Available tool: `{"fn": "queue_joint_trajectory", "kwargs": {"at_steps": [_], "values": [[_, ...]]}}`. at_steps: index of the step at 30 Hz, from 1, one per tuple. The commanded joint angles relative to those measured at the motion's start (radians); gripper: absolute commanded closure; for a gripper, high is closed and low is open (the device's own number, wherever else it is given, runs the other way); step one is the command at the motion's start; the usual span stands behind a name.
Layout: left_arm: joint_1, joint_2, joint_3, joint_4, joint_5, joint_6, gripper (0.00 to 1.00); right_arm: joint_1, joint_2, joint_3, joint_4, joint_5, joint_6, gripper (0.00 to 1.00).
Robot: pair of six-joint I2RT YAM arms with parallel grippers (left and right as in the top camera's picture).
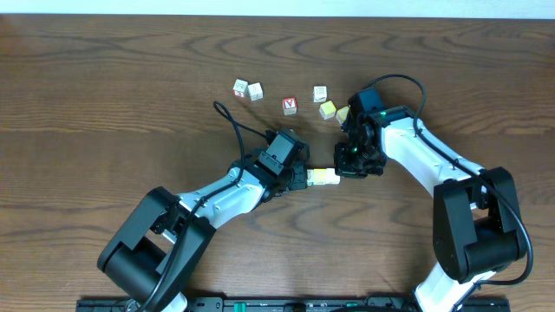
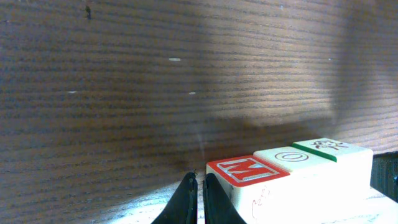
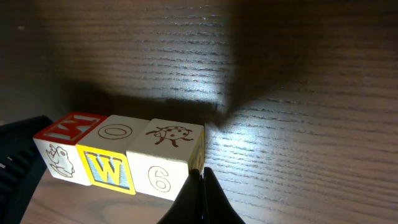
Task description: Lift 3 blocks
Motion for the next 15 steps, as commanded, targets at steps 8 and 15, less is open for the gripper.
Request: {"fn": "queue_joint_trajectory", "kwargs": {"at_steps": [8, 15], "values": [[-0.004, 0.008, 0.006, -0.002, -0.013, -0.001, 0.93, 0.023, -0.011, -0.005, 0.003, -0.011, 0.023, 0.99], [-0.004, 0.008, 0.006, -0.002, -0.013, 0.0, 0.93, -0.024, -0.021, 0.033, -0.033, -0.004, 0.015, 0.99]]}}
